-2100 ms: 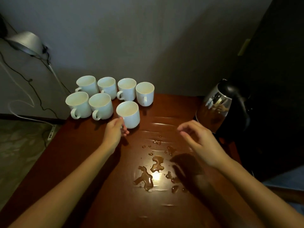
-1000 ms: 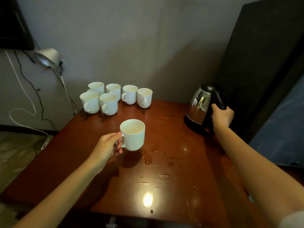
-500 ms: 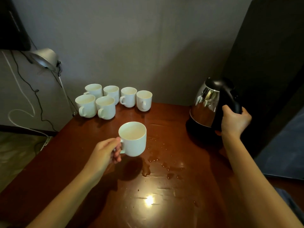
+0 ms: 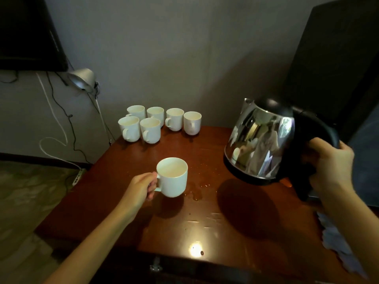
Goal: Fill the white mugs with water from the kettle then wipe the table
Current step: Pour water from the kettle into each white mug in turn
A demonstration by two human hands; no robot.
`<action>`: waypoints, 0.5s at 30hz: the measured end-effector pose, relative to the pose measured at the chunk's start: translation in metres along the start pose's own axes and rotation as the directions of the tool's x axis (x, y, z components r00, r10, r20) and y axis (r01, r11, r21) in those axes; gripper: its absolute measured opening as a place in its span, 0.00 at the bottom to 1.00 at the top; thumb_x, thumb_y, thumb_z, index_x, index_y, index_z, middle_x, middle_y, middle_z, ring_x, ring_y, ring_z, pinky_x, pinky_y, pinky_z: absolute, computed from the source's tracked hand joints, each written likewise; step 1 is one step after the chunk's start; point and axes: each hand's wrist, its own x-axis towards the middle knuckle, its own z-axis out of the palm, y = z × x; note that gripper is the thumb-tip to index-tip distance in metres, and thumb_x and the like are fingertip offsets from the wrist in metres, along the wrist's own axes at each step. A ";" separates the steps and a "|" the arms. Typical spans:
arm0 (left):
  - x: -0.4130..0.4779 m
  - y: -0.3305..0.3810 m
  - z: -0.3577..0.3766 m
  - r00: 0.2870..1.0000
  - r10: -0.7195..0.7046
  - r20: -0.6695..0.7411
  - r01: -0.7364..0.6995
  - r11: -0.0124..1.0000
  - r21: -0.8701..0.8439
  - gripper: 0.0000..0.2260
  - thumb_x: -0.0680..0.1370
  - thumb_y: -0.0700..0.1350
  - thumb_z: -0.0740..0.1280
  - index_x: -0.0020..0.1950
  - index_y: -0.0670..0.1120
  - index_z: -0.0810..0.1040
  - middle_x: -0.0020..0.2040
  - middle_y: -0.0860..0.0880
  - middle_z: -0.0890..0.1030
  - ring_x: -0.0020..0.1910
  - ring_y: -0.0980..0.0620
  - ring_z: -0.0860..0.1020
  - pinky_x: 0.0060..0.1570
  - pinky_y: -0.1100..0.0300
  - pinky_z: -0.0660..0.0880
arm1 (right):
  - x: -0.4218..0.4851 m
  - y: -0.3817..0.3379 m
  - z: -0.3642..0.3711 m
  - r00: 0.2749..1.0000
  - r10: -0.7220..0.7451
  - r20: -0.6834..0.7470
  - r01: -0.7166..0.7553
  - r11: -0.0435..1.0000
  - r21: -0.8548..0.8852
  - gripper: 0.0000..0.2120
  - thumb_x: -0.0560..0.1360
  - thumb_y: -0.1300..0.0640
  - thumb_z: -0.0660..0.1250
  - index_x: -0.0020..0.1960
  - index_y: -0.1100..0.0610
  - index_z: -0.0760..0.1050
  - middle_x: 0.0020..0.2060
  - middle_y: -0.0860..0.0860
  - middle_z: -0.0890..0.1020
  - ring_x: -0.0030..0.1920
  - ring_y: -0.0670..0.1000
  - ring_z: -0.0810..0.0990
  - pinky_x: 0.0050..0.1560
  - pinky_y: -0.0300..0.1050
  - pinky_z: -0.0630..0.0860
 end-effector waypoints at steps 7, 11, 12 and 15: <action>0.012 -0.007 0.004 0.999 -0.003 -0.032 0.004 0.999 0.037 0.18 0.81 0.42 0.56 0.31 0.44 0.63 0.26 0.50 0.62 0.27 0.52 0.61 0.30 0.57 0.58 | -0.028 0.002 -0.020 0.979 0.085 0.186 -0.082 0.996 -0.023 0.08 0.62 0.54 0.70 0.40 0.45 0.77 0.35 0.48 0.79 0.36 0.46 0.79 0.38 0.40 0.77; 0.010 -0.013 0.007 0.997 -0.013 -0.076 0.016 0.999 0.051 0.18 0.81 0.41 0.56 0.31 0.44 0.63 0.27 0.49 0.61 0.27 0.52 0.60 0.30 0.58 0.56 | -0.032 0.006 -0.023 0.963 0.094 0.254 -0.079 0.995 -0.067 0.08 0.70 0.64 0.65 0.44 0.52 0.75 0.35 0.50 0.80 0.39 0.51 0.80 0.40 0.43 0.79; 0.011 -0.014 0.008 0.996 -0.016 -0.083 0.020 0.998 0.052 0.18 0.81 0.41 0.56 0.31 0.44 0.63 0.28 0.48 0.61 0.27 0.52 0.60 0.30 0.58 0.56 | -0.032 0.006 -0.021 0.958 0.099 0.268 -0.081 0.994 -0.076 0.07 0.68 0.63 0.66 0.44 0.53 0.75 0.35 0.51 0.80 0.39 0.52 0.80 0.39 0.41 0.79; 0.013 -0.016 0.007 0.996 -0.017 -0.090 0.021 0.999 0.037 0.17 0.81 0.42 0.57 0.31 0.44 0.64 0.28 0.48 0.62 0.27 0.52 0.60 0.30 0.58 0.56 | -0.032 0.009 -0.012 0.948 0.120 0.295 -0.089 0.989 -0.117 0.10 0.68 0.68 0.64 0.45 0.56 0.74 0.34 0.51 0.80 0.37 0.49 0.80 0.36 0.37 0.78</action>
